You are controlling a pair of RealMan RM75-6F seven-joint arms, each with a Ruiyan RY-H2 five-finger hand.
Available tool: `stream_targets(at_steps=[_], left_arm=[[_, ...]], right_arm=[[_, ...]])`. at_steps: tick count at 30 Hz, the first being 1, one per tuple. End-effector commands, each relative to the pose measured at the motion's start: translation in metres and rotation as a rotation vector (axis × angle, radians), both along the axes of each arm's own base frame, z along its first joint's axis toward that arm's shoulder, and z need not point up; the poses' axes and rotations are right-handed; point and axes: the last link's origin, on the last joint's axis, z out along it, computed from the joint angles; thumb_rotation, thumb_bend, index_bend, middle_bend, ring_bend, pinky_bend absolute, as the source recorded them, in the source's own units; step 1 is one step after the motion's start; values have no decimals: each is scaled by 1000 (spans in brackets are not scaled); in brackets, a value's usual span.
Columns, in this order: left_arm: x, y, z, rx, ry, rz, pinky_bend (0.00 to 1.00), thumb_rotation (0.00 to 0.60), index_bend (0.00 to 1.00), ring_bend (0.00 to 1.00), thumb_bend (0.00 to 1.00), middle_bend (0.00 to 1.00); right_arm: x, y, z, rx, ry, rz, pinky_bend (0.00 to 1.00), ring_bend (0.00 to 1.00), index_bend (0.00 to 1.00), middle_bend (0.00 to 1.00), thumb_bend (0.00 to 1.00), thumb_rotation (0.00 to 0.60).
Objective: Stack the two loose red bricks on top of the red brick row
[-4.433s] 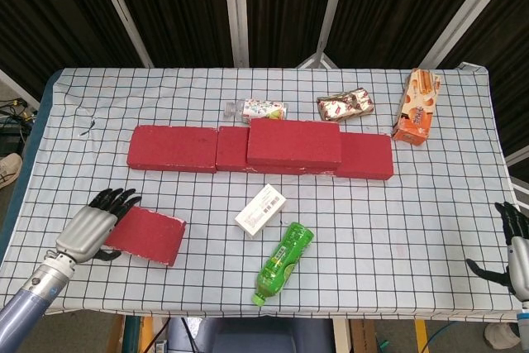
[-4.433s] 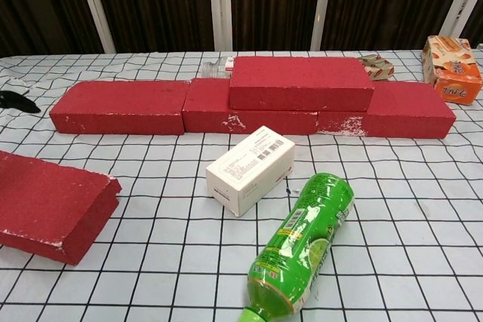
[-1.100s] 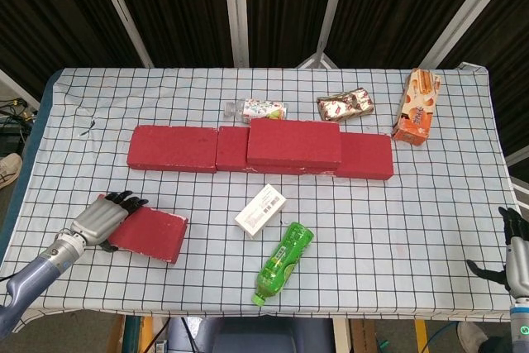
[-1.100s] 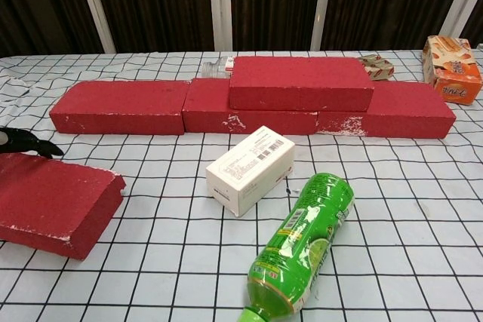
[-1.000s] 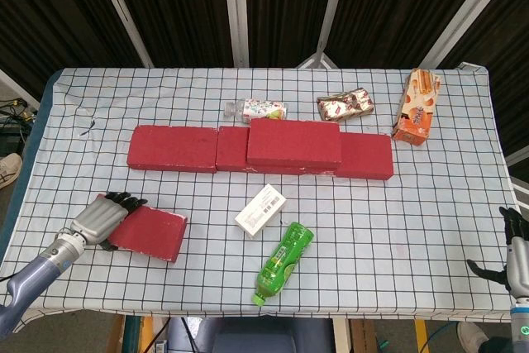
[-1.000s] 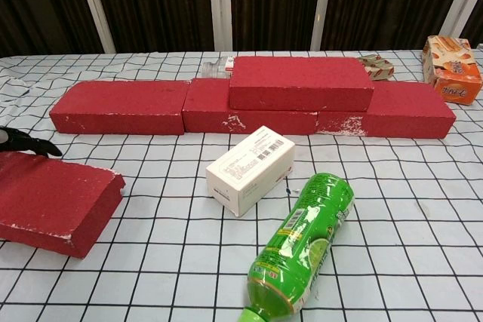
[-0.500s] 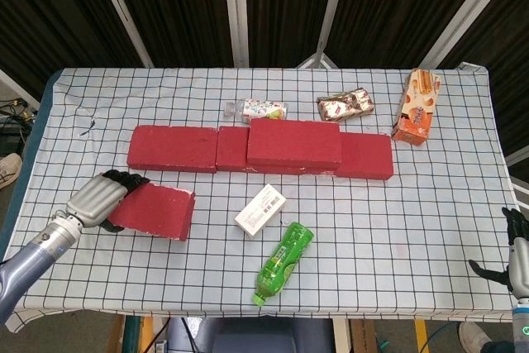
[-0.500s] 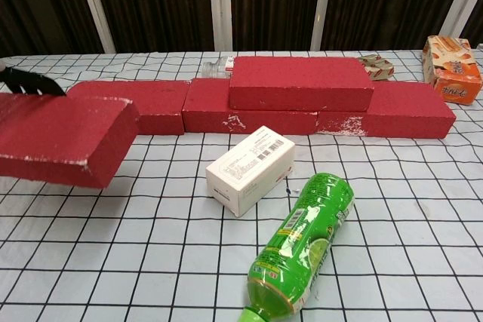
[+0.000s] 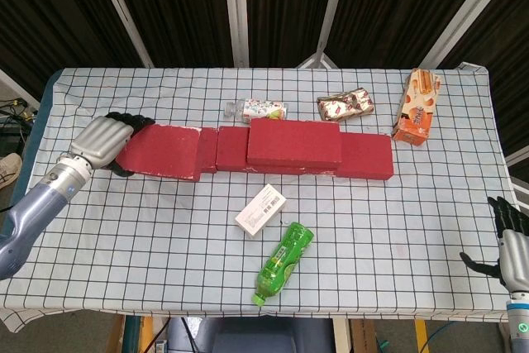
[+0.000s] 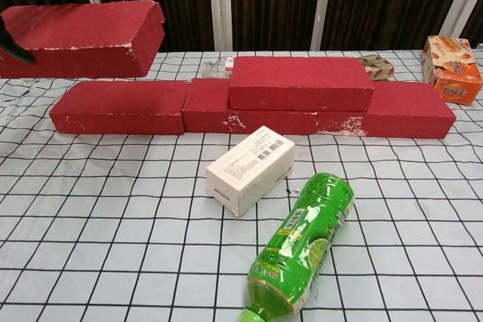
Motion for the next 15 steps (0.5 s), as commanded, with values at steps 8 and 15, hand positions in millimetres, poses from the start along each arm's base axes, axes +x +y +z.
stream_targets(at_steps=[8,15], left_arm=[[15,45,-39,-16,41,22,265,600,219,203,215,279],[19,62,-59,-33,47,57,264,600,219,200,215,275]], right_arm=[[2,10,0,-33,92,122,0,0,0,0,212,600],[1,11,4,-52,99,83,0,0,0,0,212,600]])
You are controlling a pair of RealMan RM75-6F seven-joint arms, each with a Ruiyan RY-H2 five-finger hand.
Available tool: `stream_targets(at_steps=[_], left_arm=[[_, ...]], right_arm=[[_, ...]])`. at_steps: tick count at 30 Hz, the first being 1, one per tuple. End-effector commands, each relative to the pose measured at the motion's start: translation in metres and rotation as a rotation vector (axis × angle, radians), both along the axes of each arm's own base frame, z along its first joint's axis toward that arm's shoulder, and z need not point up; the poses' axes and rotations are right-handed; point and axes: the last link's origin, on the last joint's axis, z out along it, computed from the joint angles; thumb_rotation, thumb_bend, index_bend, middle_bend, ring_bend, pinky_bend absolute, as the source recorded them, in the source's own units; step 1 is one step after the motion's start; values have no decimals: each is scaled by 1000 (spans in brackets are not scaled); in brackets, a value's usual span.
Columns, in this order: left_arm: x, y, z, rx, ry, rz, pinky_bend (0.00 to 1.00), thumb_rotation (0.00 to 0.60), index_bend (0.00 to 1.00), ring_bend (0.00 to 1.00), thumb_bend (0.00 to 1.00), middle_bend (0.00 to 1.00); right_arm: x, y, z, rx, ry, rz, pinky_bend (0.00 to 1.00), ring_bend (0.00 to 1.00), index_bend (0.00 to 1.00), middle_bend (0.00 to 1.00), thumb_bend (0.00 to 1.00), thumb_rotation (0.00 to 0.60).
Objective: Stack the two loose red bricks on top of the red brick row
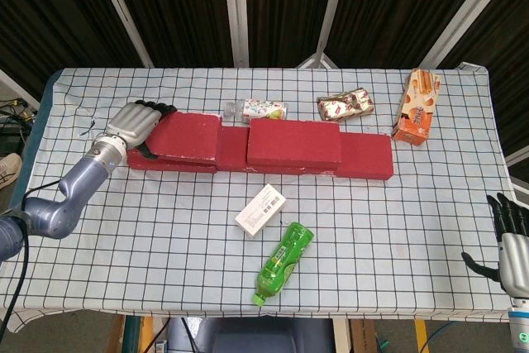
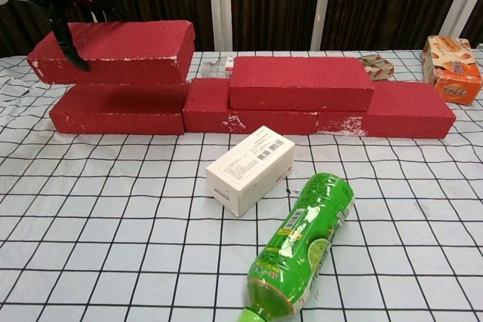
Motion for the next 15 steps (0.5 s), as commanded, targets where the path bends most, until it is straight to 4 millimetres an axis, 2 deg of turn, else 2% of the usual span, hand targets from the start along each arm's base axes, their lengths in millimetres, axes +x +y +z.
stream_targets(at_steps=[1,8,15], left_arm=[[3,7,-11,-16,8,12,264,600,220,200,215,275],[5,17,-22,-36,1,44,261,600,258,199,215,273],[8,31,-22,-34,2,81,257,600,258,198,215,271]], right_arm=[[1,0,2,-16,6,-1,0,0,0,0,211,600],[-1,0,1,-33,18,-6,0,0,0,0,211,600],[1,-1,-1,-39,26,-13,0,0,0,0,212,600]])
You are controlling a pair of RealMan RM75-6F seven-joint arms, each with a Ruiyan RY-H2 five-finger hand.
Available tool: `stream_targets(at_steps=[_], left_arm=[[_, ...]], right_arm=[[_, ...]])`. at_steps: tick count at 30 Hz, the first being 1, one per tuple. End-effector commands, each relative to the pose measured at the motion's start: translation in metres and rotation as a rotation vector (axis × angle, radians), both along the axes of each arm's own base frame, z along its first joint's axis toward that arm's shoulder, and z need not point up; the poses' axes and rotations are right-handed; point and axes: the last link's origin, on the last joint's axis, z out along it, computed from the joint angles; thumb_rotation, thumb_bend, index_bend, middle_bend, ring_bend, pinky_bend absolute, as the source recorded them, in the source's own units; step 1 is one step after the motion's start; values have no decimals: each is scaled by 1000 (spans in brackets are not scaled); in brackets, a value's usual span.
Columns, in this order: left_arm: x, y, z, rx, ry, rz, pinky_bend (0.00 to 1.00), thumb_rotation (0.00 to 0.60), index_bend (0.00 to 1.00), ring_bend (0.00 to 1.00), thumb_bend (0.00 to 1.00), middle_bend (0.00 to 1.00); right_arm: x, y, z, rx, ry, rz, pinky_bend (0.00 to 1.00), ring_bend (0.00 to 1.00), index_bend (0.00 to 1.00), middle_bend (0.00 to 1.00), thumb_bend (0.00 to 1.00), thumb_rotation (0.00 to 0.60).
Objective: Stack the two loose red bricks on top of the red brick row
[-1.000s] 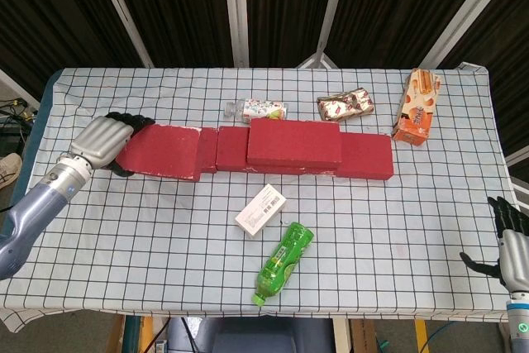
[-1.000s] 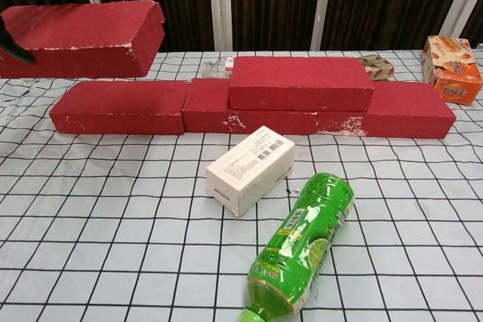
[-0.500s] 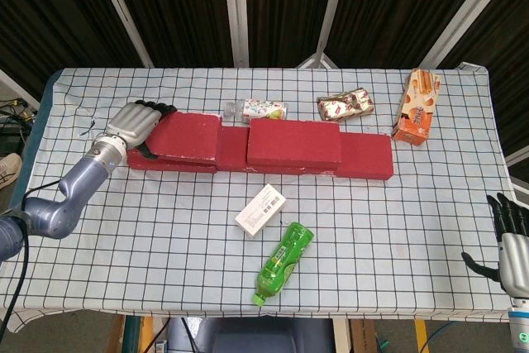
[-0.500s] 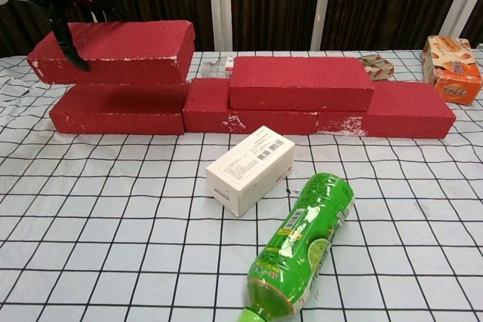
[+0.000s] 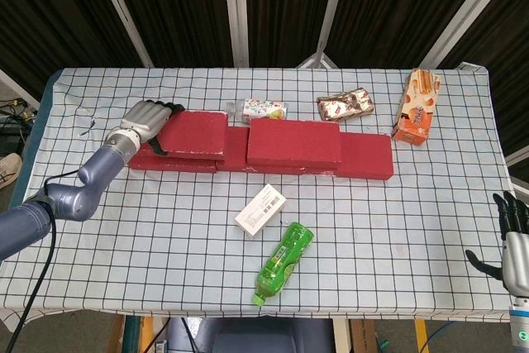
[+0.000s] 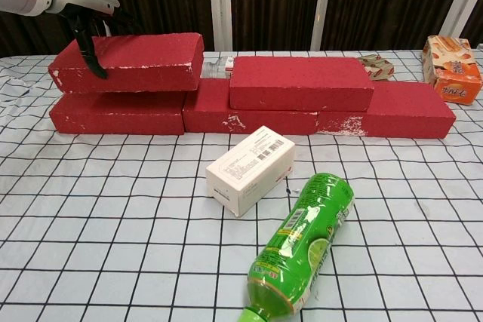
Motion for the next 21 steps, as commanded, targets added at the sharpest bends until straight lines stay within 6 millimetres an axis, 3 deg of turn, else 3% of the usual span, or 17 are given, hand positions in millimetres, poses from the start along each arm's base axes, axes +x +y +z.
stream_targets(at_steps=[1,21], left_arm=[[2,5,-2,0,2,13,257,600,258,198,215,270],[18,14,-27,-40,34,31,253,600,257,185,215,250]], right_arm=[[0,0,0,-3,-1,-4,0,0,0,0,211,600],[-2,-3,0,-13,-4,-36,0,0,0,0,212,600]])
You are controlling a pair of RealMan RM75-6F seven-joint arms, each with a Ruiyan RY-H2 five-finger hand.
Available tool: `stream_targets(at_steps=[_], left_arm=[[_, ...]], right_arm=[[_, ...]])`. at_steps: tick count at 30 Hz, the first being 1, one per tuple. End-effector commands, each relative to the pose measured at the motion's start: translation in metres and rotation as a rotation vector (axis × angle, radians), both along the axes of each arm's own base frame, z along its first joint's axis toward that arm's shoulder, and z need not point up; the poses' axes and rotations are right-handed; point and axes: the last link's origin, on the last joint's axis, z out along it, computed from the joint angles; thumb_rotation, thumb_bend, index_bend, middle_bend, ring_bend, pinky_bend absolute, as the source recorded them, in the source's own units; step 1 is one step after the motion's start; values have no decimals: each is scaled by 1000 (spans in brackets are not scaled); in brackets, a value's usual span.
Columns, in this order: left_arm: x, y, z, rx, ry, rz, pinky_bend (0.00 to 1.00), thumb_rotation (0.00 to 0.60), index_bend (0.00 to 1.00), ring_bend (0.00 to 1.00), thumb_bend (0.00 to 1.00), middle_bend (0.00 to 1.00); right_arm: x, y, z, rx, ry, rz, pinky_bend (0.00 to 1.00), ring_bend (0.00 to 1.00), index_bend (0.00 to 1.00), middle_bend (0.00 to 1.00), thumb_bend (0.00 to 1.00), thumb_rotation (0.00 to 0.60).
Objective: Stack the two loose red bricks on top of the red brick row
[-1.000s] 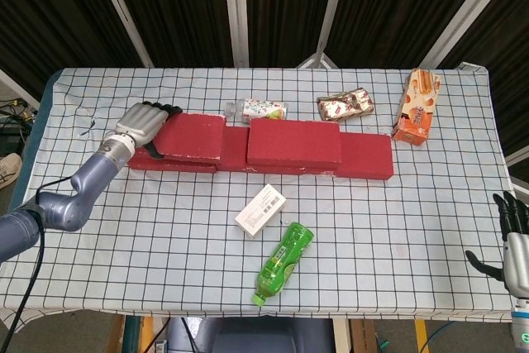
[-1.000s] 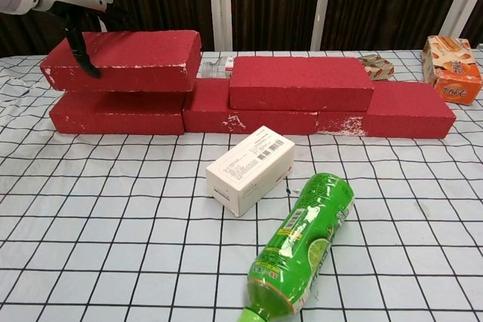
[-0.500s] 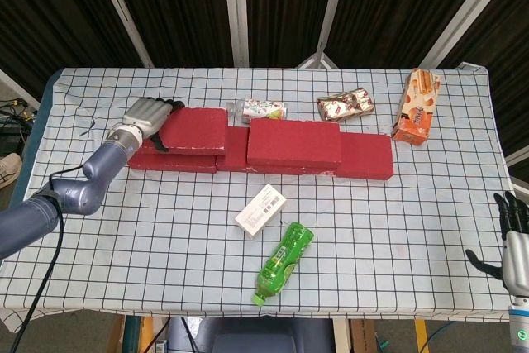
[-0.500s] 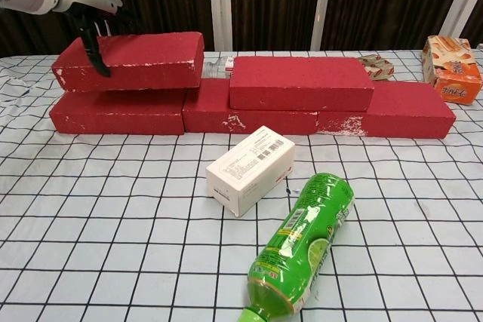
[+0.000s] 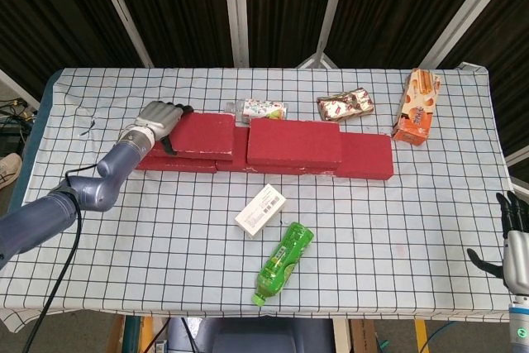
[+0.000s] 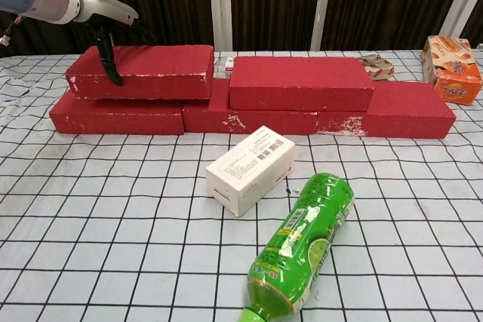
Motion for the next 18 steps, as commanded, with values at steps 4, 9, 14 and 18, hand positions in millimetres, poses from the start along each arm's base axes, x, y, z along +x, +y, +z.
stream_targets(at_steps=[4,9,14,18], left_arm=[[8,1,-7,-15,3,0,253,600,257,185,215,245],[16,1,-11,-20,1,0,252,600,256,185,215,243],[20,0,-13,-20,1,4,250,600,256,184,215,241],[21,-1,-15,-17,-2,12,249,600,256,185,215,239]], right_arm=[[-2,0,1,-2,-1,-6,0,0,0,0,212,600],[-2,-1,2,-6,-4,-12,0,0,0,0,212,600],[-4,-1,3,-9,-8,-20,0,0,0,0,211,600],[-5,-1,3,-4,-12,-22,0,0,0,0,212,600]])
